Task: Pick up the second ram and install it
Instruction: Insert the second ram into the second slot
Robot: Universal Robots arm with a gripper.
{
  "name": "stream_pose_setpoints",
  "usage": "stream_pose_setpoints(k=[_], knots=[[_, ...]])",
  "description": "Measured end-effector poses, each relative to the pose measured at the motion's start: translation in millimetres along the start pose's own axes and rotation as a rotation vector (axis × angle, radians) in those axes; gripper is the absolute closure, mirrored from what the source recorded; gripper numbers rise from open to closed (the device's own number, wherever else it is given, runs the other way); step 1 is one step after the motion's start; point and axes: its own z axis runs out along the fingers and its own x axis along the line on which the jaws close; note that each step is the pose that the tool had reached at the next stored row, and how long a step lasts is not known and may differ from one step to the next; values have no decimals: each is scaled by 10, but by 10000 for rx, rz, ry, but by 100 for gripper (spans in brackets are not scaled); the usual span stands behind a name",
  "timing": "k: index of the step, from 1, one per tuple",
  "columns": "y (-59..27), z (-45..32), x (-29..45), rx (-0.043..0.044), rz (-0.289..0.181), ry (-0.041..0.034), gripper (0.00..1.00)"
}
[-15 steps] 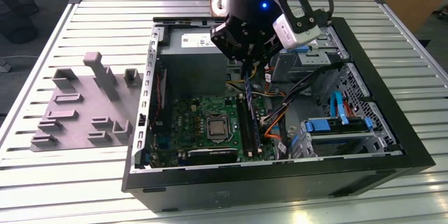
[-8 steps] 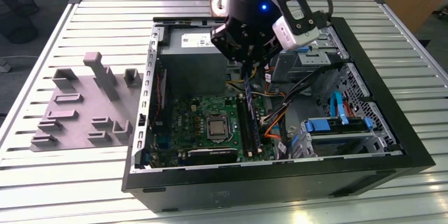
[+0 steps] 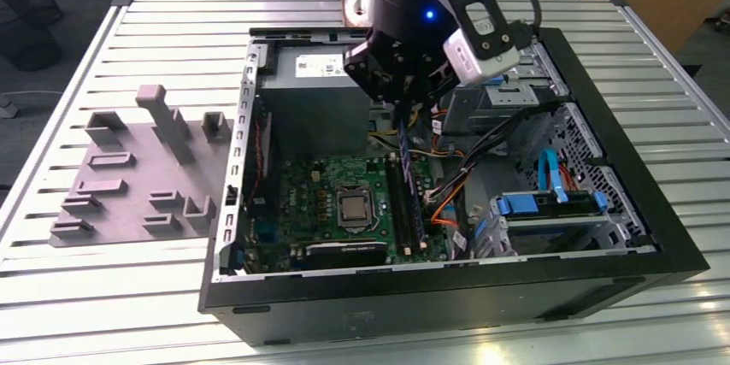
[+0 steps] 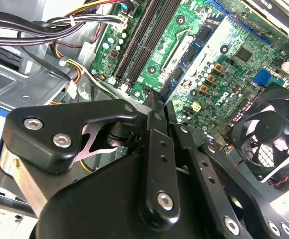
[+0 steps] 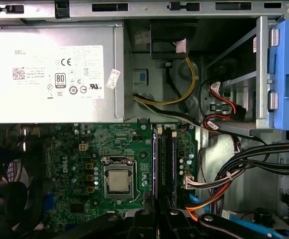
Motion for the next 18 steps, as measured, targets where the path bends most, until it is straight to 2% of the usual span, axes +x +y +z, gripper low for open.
stream_pose_setpoints(k=[18], knots=[[2, 51, -1, 41, 0, -3, 86]])
